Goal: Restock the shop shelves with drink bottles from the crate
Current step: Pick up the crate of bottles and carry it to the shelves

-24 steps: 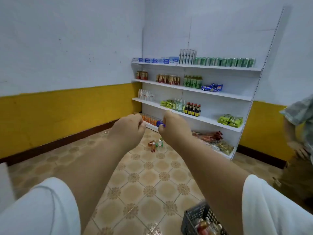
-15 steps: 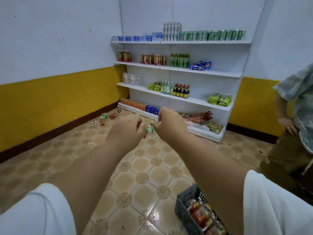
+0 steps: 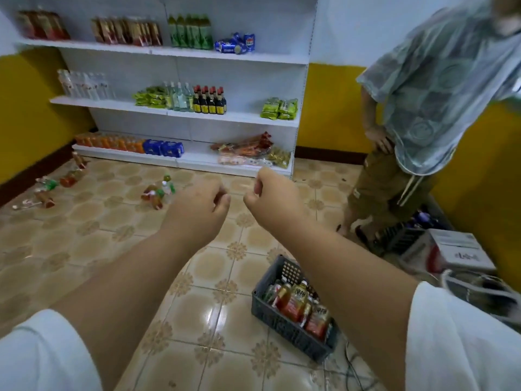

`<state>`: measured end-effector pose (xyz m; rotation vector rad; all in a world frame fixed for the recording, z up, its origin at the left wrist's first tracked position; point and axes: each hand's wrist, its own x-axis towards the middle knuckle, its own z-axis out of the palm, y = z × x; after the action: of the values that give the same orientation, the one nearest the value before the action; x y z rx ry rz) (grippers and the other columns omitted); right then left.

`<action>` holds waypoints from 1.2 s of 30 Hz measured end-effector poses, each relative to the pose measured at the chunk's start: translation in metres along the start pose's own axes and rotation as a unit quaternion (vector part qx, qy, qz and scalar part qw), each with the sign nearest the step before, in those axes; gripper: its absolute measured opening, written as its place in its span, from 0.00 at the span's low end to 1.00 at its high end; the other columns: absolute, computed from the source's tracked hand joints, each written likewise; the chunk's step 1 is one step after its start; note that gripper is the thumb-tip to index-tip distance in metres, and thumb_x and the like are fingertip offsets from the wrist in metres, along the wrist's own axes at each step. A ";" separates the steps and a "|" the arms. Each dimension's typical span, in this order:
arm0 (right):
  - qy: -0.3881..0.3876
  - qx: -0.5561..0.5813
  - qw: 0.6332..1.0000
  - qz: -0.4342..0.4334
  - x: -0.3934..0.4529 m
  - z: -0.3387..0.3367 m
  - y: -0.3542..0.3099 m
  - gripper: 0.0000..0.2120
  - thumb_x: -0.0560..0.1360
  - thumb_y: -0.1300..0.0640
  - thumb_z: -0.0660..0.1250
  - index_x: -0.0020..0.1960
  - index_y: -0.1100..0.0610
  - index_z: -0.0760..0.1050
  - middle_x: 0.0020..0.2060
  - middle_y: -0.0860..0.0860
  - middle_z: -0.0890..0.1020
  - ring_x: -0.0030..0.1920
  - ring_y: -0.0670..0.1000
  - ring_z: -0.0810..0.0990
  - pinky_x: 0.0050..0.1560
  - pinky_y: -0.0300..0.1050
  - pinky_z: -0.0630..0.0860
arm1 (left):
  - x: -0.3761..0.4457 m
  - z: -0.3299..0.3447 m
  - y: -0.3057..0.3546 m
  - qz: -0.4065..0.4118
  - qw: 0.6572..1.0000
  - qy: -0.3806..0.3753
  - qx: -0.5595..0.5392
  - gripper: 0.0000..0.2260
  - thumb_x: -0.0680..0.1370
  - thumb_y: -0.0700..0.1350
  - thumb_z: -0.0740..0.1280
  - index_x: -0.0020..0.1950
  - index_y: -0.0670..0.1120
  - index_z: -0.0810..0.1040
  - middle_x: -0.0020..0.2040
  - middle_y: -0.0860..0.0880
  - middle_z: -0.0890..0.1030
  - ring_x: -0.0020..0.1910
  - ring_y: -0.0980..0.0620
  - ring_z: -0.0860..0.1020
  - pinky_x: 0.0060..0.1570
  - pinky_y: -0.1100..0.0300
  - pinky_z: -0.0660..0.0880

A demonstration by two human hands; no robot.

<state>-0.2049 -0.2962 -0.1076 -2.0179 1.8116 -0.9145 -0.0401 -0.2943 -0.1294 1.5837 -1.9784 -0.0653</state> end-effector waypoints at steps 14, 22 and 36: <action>-0.005 -0.017 0.987 0.161 0.017 -0.006 0.142 0.10 0.75 0.53 0.66 0.38 0.50 0.67 0.35 0.49 0.75 0.34 0.49 0.73 0.33 0.47 0.70 | 0.070 0.146 0.052 0.058 0.982 -0.158 -0.090 0.08 0.82 0.49 0.62 0.45 0.51 0.76 0.38 0.53 0.77 0.37 0.55 0.74 0.36 0.55 0.72; -0.015 0.018 0.988 0.156 0.045 -0.011 0.242 0.10 0.75 0.54 0.64 0.37 0.49 0.66 0.36 0.47 0.74 0.35 0.47 0.73 0.34 0.46 0.72 | 0.093 0.237 0.095 0.019 0.979 -0.181 -0.087 0.09 0.82 0.49 0.62 0.42 0.55 0.73 0.36 0.55 0.76 0.36 0.59 0.73 0.31 0.59 0.65; 0.005 0.103 0.931 0.350 0.025 0.114 0.431 0.06 0.74 0.54 0.69 0.43 0.51 0.71 0.40 0.49 0.77 0.38 0.49 0.76 0.37 0.46 0.75 | 0.066 0.467 0.071 -0.005 0.936 -0.332 -0.121 0.06 0.82 0.47 0.64 0.45 0.55 0.73 0.38 0.56 0.74 0.36 0.60 0.72 0.31 0.59 0.62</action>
<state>-0.4737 -0.4187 -0.4432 -1.0961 2.1039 -0.8278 -0.3309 -0.4824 -0.4576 1.5244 -2.3288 -0.9217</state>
